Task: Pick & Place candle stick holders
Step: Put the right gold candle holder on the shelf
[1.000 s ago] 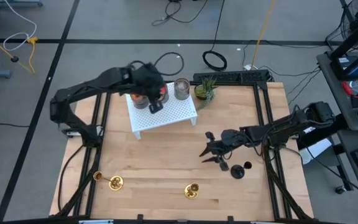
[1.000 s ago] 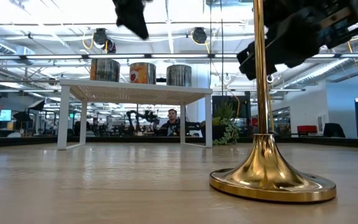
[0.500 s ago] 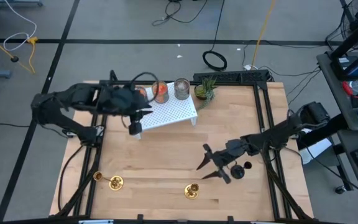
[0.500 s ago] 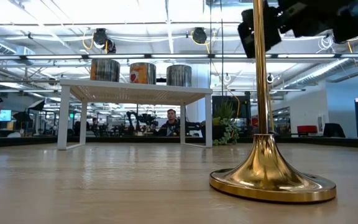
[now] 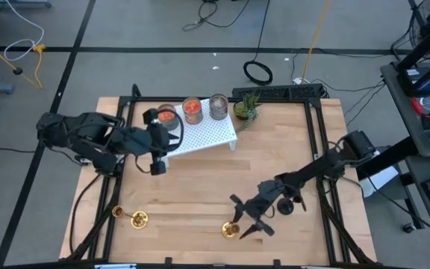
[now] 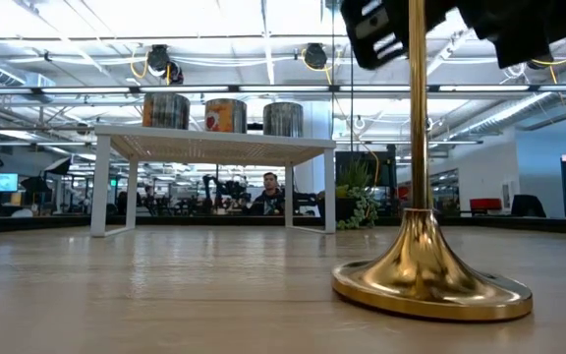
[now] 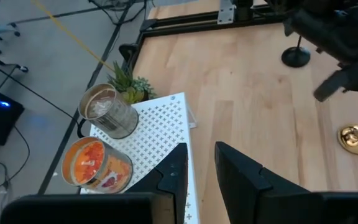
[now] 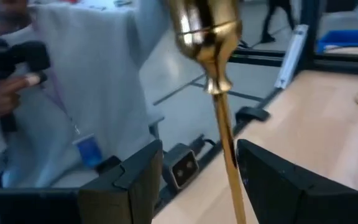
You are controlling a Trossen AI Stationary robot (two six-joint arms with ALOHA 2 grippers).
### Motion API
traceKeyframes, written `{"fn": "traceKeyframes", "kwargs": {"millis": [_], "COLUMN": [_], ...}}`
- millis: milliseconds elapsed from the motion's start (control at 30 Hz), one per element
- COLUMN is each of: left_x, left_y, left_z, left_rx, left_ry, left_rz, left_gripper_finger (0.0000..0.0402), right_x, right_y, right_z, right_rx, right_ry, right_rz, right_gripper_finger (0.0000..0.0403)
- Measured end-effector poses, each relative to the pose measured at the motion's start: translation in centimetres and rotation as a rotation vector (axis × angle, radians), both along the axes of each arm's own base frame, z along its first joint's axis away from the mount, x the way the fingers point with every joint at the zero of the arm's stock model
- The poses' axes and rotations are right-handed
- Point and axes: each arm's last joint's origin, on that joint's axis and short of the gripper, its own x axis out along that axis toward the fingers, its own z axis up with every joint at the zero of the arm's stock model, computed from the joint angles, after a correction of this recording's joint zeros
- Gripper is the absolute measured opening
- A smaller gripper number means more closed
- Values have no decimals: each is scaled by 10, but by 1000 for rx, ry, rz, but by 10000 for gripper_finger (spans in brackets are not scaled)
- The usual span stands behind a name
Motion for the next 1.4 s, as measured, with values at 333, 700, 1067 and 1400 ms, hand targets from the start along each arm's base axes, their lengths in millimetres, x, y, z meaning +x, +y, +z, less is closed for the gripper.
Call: {"fn": "traceKeyframes", "kwargs": {"millis": [333,700,1067,1400], "left_x": [-3,-3,-5,-6], "left_y": [-1,1,-6,-10], "left_z": [-3,-3,-3,-3], "left_rx": [-5,-5,-1,0], "left_ry": [34,13,14,13], "left_rz": [11,66,36,14], "left_gripper_finger": [88,88,88,88], "right_x": [17,21,4,-14], "right_y": [-4,-14,-46,-145], "right_z": [-8,-7,67,156], "right_rx": [-16,0,152,-56], "right_ry": [27,38,-103,-267], "right_rz": [-26,-57,-138,-587], "right_gripper_finger": [160,13,12,10]}}
